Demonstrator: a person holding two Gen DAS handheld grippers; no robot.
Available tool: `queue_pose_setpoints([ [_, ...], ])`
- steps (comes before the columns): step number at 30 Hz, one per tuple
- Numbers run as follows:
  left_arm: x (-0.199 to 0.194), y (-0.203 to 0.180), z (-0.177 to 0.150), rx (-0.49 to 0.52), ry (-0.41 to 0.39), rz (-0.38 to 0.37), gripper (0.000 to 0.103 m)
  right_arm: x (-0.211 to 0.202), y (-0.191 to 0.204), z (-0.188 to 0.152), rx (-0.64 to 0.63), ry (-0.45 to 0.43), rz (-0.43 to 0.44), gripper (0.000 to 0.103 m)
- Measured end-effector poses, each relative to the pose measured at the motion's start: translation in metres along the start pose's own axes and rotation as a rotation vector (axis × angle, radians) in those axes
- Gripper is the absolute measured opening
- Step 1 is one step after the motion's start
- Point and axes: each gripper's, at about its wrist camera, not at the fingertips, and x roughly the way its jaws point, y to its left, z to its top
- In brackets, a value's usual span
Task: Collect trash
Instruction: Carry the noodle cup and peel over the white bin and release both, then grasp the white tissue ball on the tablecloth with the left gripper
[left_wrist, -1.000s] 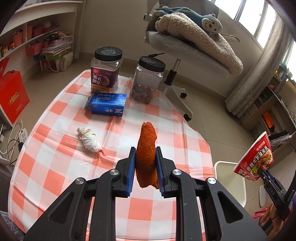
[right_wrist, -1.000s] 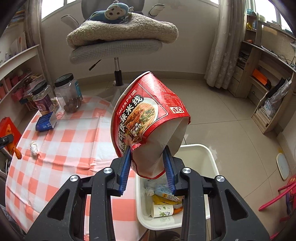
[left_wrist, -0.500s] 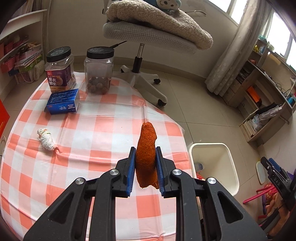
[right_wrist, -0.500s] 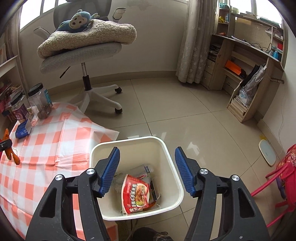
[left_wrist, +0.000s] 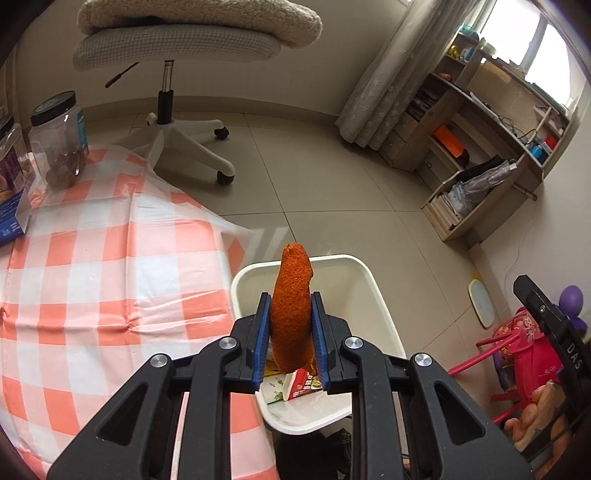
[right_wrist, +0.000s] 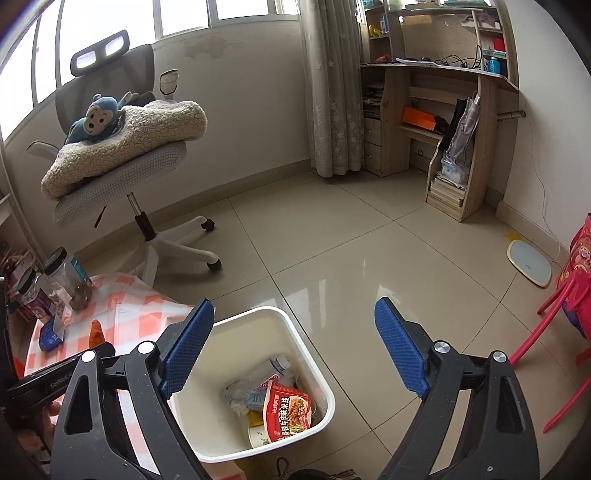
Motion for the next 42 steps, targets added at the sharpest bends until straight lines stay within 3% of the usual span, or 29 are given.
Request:
queue_pose_setpoints([
  [2,0.013,-0.012,0.003,-0.002,0.033,-0.033,0.035,-0.002,-0.007,0.001,0.011,-0.012,-0.027,0.091],
  [3,0.016,-0.015,0.003,-0.005,0.038,-0.040,0.053,-0.001,-0.009,0.002,0.017,-0.015,-0.034,0.093],
  [8,0.014,-0.015,0.004,0.008,0.020,-0.010,0.064,-0.001,-0.006,0.002,0.015,-0.020,-0.047,0.096],
  [13,-0.001,0.020,0.003,-0.008,-0.010,0.091,0.079,-0.001,0.028,-0.003,-0.096,-0.030,-0.055,0.096],
  [17,-0.012,0.070,0.004,-0.056,-0.033,0.217,0.081,-0.001,0.061,-0.008,-0.192,-0.034,-0.037,0.096],
  [24,-0.031,0.198,0.003,-0.285,-0.061,0.500,0.082,0.007,0.108,-0.020,-0.253,0.048,0.066,0.096],
  [28,-0.040,0.280,-0.005,-0.428,-0.058,0.664,0.082,0.010,0.132,-0.027,-0.296,0.073,0.085,0.096],
  [32,-0.046,0.346,-0.015,-0.534,-0.037,0.782,0.082,0.013,0.153,-0.034,-0.344,0.086,0.095,0.096],
  [39,-0.043,0.404,-0.018,-0.604,-0.002,0.797,0.081,0.022,0.168,-0.037,-0.379,0.112,0.083,0.096],
  [41,-0.038,0.413,-0.019,-0.620,0.023,0.763,0.074,0.023,0.168,-0.037,-0.379,0.118,0.080,0.096],
  [42,-0.035,0.417,-0.020,-0.627,0.039,0.740,0.066,0.024,0.167,-0.037,-0.381,0.119,0.078,0.096],
])
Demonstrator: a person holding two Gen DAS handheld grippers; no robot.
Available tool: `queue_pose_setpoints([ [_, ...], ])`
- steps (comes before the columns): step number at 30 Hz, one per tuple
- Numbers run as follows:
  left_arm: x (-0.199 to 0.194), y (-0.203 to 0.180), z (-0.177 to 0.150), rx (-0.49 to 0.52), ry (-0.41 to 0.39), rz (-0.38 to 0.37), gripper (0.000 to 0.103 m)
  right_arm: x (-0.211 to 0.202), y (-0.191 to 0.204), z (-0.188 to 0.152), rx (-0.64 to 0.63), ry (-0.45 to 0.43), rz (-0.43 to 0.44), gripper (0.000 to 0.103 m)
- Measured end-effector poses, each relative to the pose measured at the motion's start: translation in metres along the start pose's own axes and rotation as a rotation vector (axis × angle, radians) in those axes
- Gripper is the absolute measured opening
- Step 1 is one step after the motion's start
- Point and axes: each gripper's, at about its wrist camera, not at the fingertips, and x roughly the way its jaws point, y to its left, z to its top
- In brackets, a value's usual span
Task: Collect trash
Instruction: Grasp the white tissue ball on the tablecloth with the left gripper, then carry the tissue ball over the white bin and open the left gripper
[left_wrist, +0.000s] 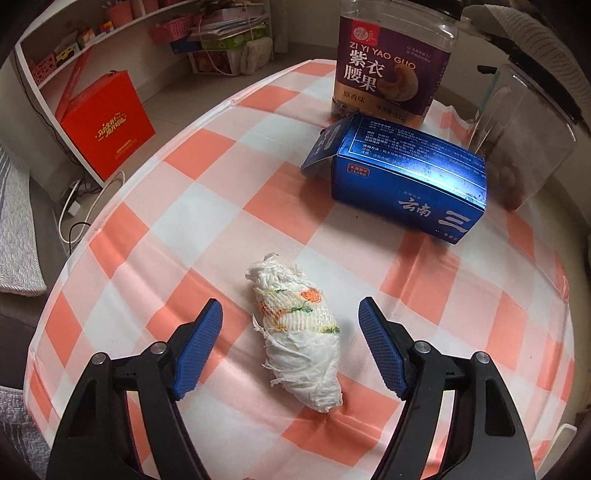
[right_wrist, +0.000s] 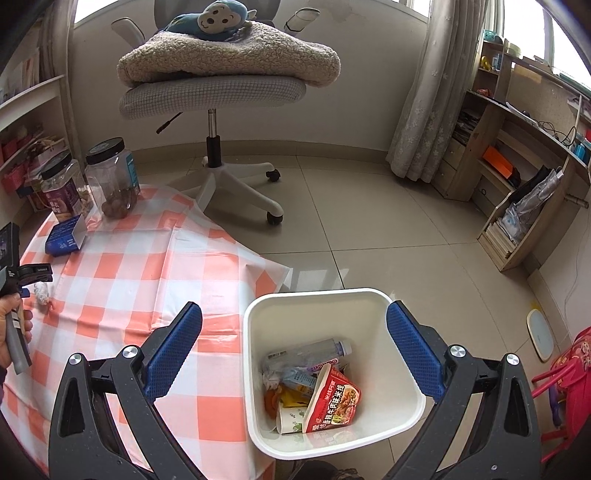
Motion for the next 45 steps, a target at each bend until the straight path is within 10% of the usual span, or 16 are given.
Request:
queue_pose_setpoints([
  [5,0.001,-0.003,-0.007,0.067,0.025,-0.051,0.040,0.002,-0.004,0.000,0.002,0.005,-0.018,0.096],
  [18,-0.079,-0.043,-0.059,0.273,-0.052,-0.207,0.038,-0.018,-0.072,-0.010,0.156,-0.030,-0.026,0.096],
  [35,-0.231,-0.262,-0.182,0.591,-0.107,-0.542,0.040,-0.049,-0.198,-0.046,0.499,-0.118,-0.076,0.096],
  [40,-0.281,-0.288,-0.200,0.639,-0.165,-0.576,0.078,-0.065,-0.215,-0.051,0.566,-0.189,-0.041,0.096],
  [45,-0.341,-0.250,-0.211,0.695,-0.405,-0.534,0.089,-0.089,-0.204,-0.049,0.576,-0.233,-0.010,0.096],
])
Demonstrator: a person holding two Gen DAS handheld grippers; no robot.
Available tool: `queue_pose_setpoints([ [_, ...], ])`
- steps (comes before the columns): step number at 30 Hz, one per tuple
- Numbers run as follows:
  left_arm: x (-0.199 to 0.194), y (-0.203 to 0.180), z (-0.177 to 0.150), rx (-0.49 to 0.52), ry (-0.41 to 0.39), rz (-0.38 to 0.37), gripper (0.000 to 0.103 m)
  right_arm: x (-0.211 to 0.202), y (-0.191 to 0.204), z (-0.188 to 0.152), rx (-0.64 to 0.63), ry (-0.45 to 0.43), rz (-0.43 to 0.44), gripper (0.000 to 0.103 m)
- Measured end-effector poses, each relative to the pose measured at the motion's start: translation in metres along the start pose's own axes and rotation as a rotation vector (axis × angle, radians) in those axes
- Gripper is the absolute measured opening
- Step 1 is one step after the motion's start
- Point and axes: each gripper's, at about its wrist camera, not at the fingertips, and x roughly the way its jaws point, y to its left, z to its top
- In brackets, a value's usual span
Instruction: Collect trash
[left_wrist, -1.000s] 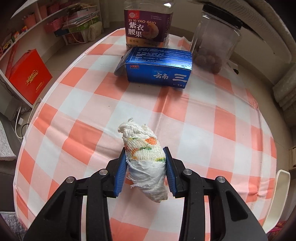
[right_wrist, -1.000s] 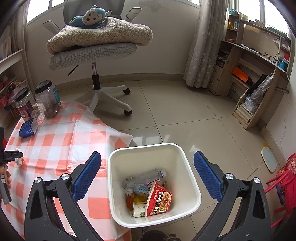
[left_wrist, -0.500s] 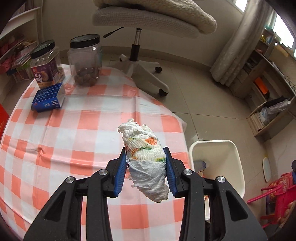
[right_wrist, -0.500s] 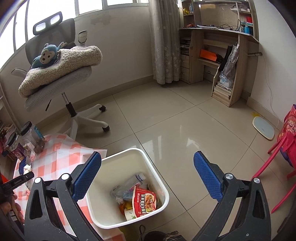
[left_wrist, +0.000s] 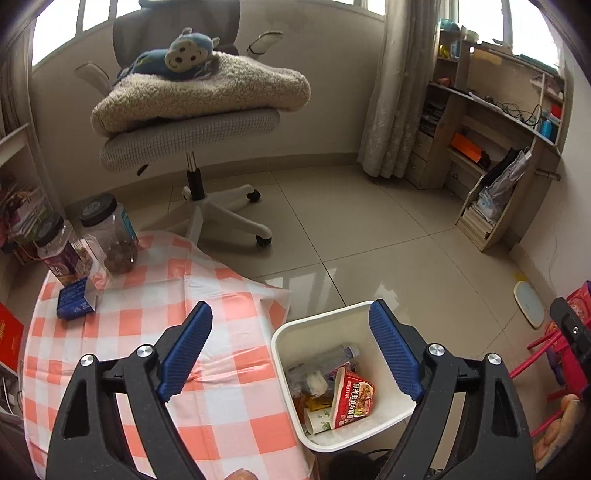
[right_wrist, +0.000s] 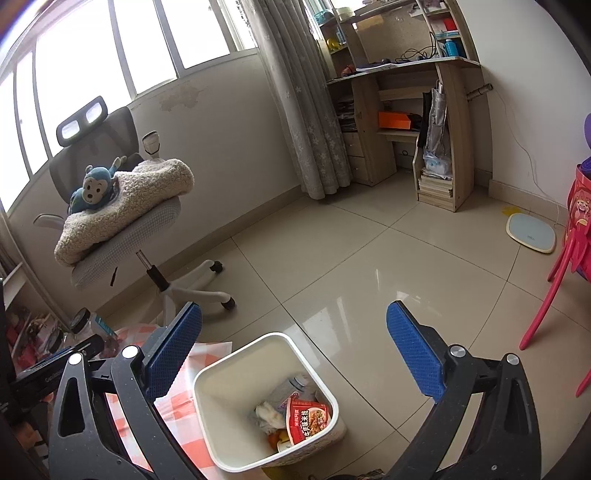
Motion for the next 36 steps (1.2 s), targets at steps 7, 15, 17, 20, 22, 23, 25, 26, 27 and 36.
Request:
queue_pose_setpoints([
  [7,-0.152,0.029,-0.044,-0.017,-0.438,0.233,0.096,-0.075,0.040,-0.026,-0.041,-0.075,0.070,0.096],
  [15,-0.215,0.054,-0.103,-0.094,-0.386,0.258,0.096,-0.155,0.078,-0.071,-0.161,-0.133,0.114,0.096],
  [17,-0.228,0.059,-0.117,-0.110,-0.402,0.292,0.096,-0.170,0.085,-0.081,-0.203,-0.168,0.076,0.096],
  [20,-0.242,0.067,-0.135,-0.110,-0.409,0.333,0.096,-0.187,0.094,-0.091,-0.248,-0.201,0.041,0.096],
  [22,-0.249,0.076,-0.143,-0.136,-0.399,0.321,0.096,-0.193,0.099,-0.095,-0.265,-0.197,0.054,0.096],
  [23,-0.253,0.080,-0.146,-0.152,-0.390,0.309,0.096,-0.196,0.102,-0.097,-0.268,-0.190,0.058,0.096],
  [25,-0.257,0.087,-0.152,-0.175,-0.359,0.292,0.096,-0.201,0.105,-0.100,-0.274,-0.175,0.069,0.096],
  [26,-0.259,0.089,-0.155,-0.179,-0.347,0.289,0.096,-0.203,0.107,-0.102,-0.277,-0.168,0.071,0.096],
  [27,-0.262,0.090,-0.159,-0.181,-0.339,0.291,0.096,-0.204,0.109,-0.103,-0.283,-0.162,0.072,0.096],
  [36,-0.266,0.100,-0.163,-0.205,-0.277,0.337,0.096,-0.208,0.129,-0.117,-0.342,-0.104,0.104,0.096],
])
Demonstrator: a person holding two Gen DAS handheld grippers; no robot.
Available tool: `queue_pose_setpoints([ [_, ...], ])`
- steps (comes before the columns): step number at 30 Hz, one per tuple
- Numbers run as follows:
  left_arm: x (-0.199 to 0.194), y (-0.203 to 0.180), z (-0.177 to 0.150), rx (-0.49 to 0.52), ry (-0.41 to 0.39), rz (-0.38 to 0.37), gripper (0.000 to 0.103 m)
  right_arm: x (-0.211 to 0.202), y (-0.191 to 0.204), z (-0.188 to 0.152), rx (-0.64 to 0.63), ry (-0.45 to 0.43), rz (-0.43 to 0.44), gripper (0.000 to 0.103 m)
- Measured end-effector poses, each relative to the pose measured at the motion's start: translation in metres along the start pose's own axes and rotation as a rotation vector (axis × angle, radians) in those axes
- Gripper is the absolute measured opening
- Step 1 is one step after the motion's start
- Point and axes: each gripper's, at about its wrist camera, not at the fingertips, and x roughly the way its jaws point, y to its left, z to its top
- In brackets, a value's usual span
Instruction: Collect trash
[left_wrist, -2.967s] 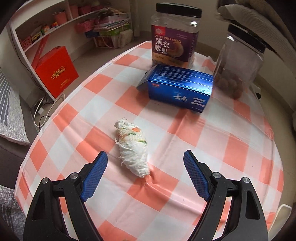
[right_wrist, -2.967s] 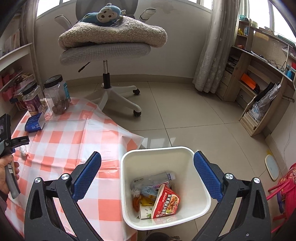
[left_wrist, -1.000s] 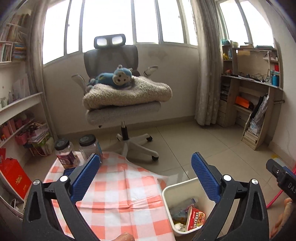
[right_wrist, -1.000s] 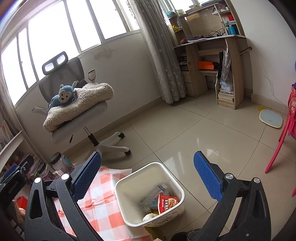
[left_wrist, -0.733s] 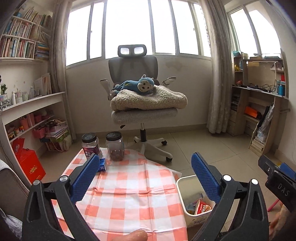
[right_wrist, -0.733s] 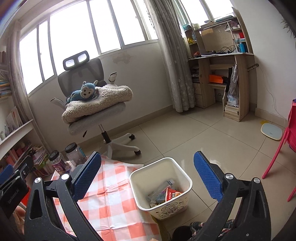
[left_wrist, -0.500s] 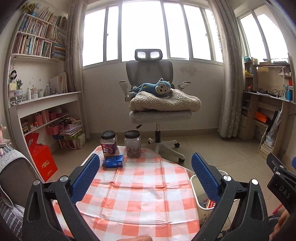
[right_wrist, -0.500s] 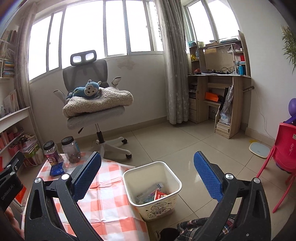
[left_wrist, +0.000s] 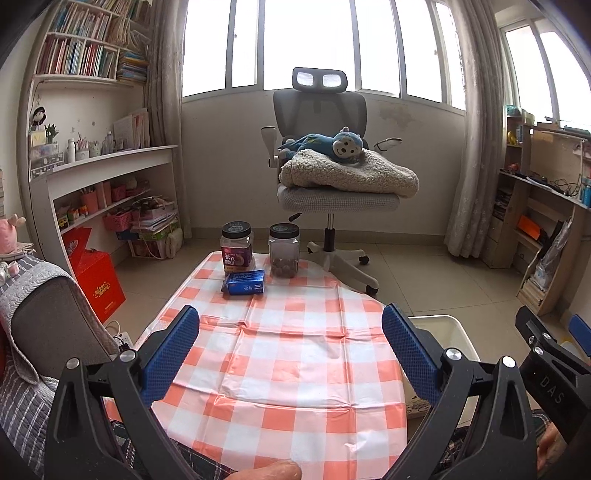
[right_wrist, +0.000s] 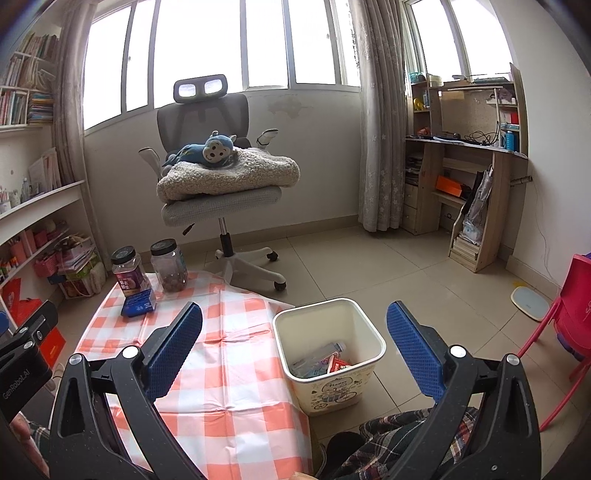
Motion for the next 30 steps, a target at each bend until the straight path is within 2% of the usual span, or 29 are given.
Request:
queue_pose_setpoints([
  [6,0.004,0.001,-0.002,-0.016,0.039,-0.011,0.096,0.000,0.001,0.000,-0.005,0.003,-0.002,0.096],
  [30,0.000,-0.010,0.005,0.006,0.041,-0.017,0.096,0.000,0.008,0.003,-0.012,-0.022,0.002,0.096],
])
